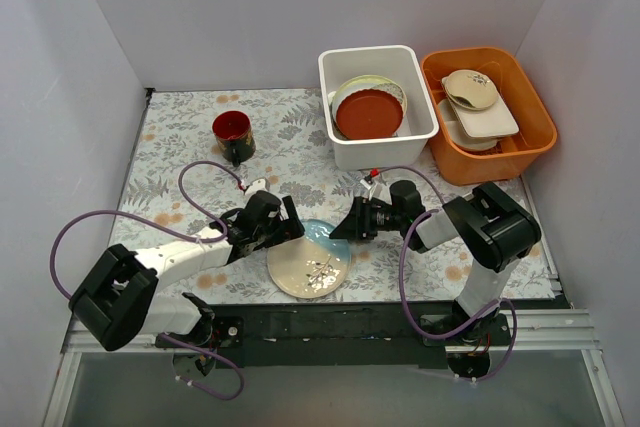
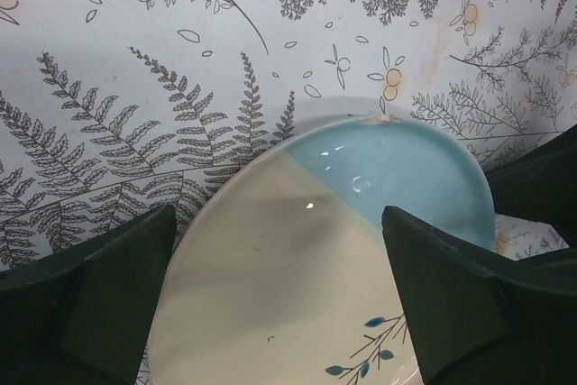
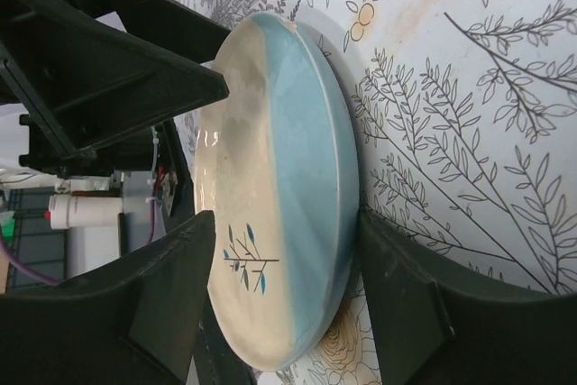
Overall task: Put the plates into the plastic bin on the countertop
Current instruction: Pick up the plate at the center of the board.
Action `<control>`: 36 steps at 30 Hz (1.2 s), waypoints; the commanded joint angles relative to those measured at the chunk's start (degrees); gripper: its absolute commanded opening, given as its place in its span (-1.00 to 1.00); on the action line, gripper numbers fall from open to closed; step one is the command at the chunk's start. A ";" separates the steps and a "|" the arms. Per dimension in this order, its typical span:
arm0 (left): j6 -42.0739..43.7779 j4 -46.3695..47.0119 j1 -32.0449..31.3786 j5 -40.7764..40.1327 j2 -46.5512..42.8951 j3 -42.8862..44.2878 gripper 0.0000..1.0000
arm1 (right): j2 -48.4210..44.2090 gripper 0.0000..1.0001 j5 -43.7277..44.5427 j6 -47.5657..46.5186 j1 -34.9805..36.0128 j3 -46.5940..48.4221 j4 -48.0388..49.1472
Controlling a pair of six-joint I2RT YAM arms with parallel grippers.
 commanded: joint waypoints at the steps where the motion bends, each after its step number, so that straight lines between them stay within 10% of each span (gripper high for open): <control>1: -3.11 0.69 -1.58 4.34 2.57 -0.79 0.96 | 1.60 0.38 -6.32 3.56 1.89 -0.86 2.03; 8: -3.19 1.48 -2.29 4.43 3.98 1.23 0.96 | 0.64 0.09 -7.55 4.53 1.89 -0.24 2.39; 17: -3.28 1.22 -2.64 3.72 2.66 0.88 0.96 | -0.33 -0.84 -7.82 2.34 1.89 0.90 -2.00; 36: -2.84 -2.03 -2.73 0.82 -0.94 2.02 0.96 | -2.79 -0.97 -6.15 0.31 1.80 2.22 -6.75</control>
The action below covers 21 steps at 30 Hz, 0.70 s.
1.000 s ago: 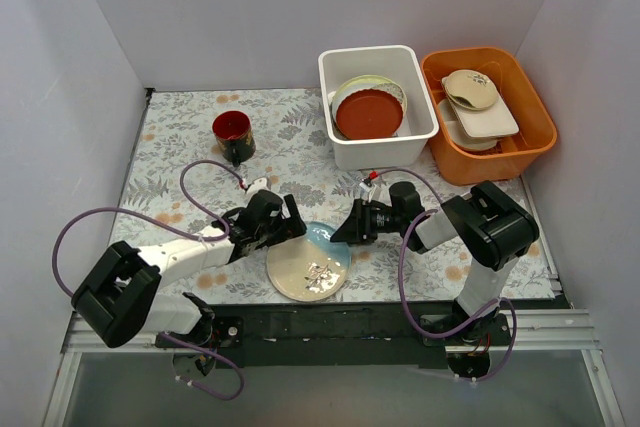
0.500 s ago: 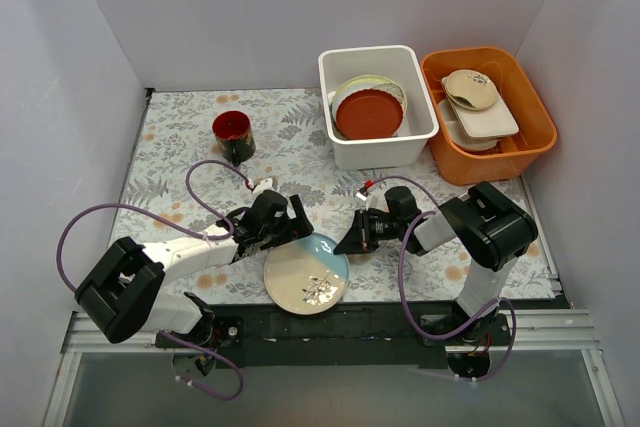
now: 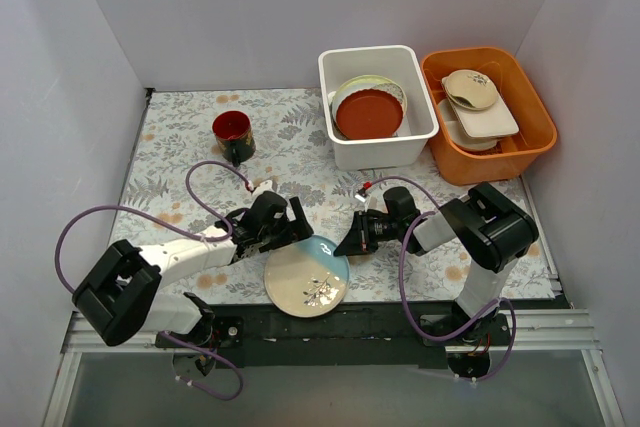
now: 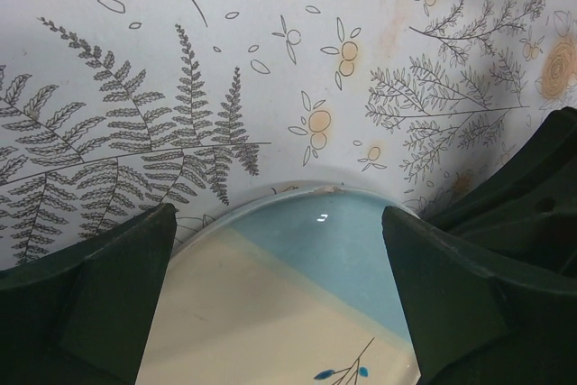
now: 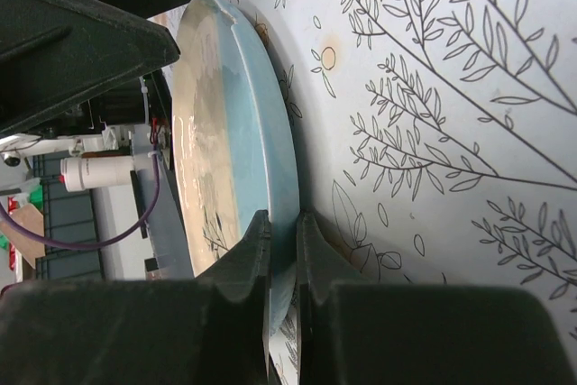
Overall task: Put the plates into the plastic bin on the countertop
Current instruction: Pick up the plate at the center of the board.
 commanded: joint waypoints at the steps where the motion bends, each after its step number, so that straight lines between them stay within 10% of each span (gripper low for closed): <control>1: -0.07 -3.30 -0.39 -0.90 -2.84 0.73 0.96 | -3.99 -0.97 -2.65 0.01 0.19 3.22 -0.06; 21: -0.68 -5.76 -0.48 -3.19 -8.03 0.73 0.97 | -8.39 -0.97 -2.56 -3.25 -0.95 5.69 -8.07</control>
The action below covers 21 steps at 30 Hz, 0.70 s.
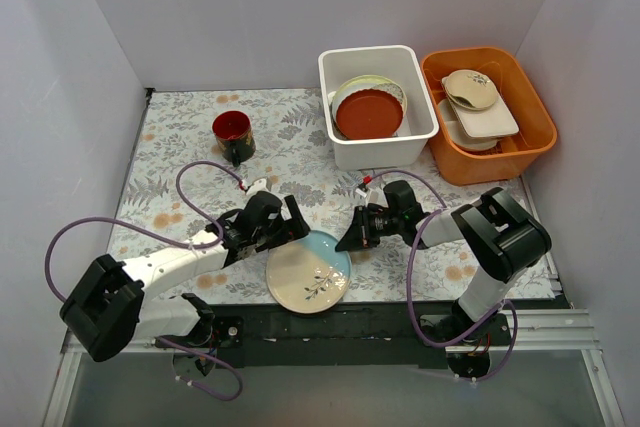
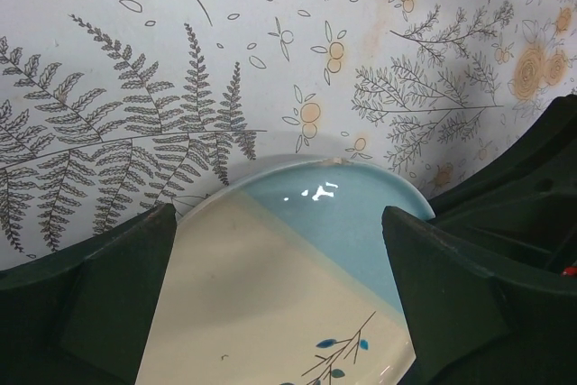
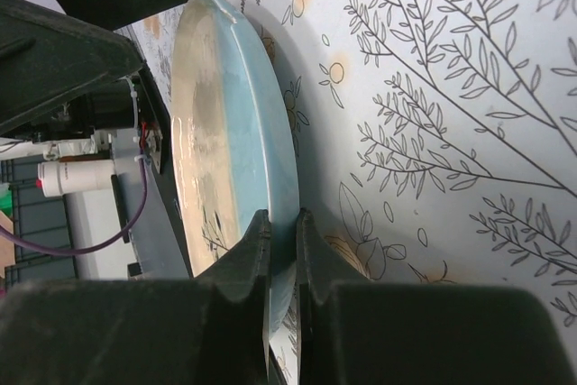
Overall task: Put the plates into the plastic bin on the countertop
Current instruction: Pick up the plate at the center of the board.
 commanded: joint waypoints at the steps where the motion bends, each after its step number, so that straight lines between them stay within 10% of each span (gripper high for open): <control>1: -0.24 -1.80 -0.35 -1.90 -2.80 0.82 0.96 | -3.41 -0.97 -4.77 1.62 -0.93 2.94 2.05; 21: -1.12 -6.73 -0.43 -6.56 -10.81 0.47 0.96 | -12.72 -0.97 -5.91 -9.53 -12.36 7.86 -16.31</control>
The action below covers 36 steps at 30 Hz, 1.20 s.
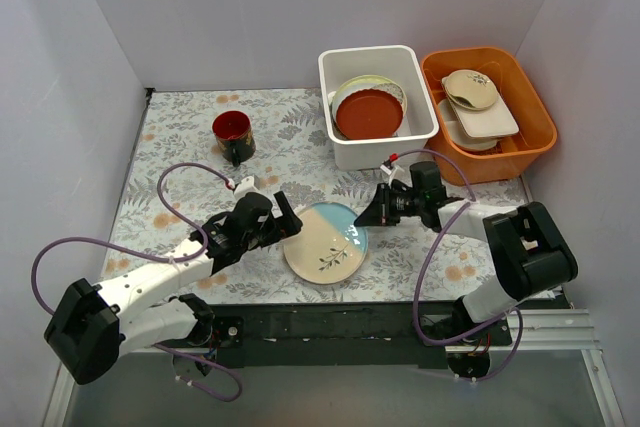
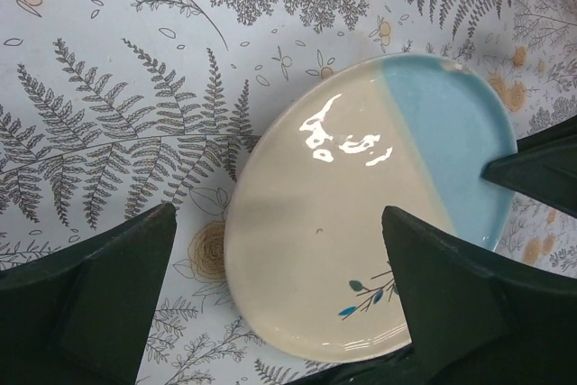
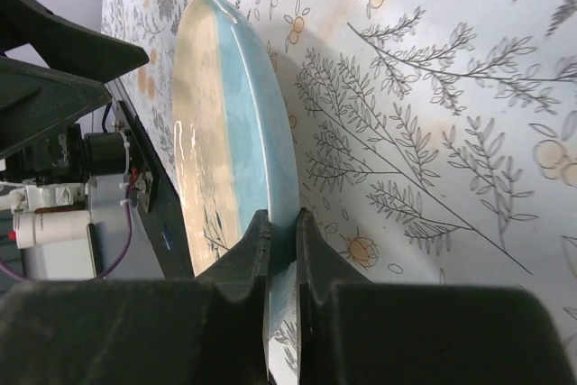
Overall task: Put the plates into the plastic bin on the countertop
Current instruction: Pick up the plate at the center of the board, then place the plate in the plastic bin.
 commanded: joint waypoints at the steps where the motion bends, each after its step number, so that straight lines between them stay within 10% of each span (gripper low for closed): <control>1: -0.49 -1.27 -0.39 -1.95 -2.15 0.47 0.96 | -4.50 -0.97 -6.09 -1.80 -2.89 3.92 -2.90; 36: -1.55 1.89 -0.30 -2.12 -8.22 -2.61 0.96 | -10.84 -0.97 -17.07 3.11 -21.53 11.13 -3.00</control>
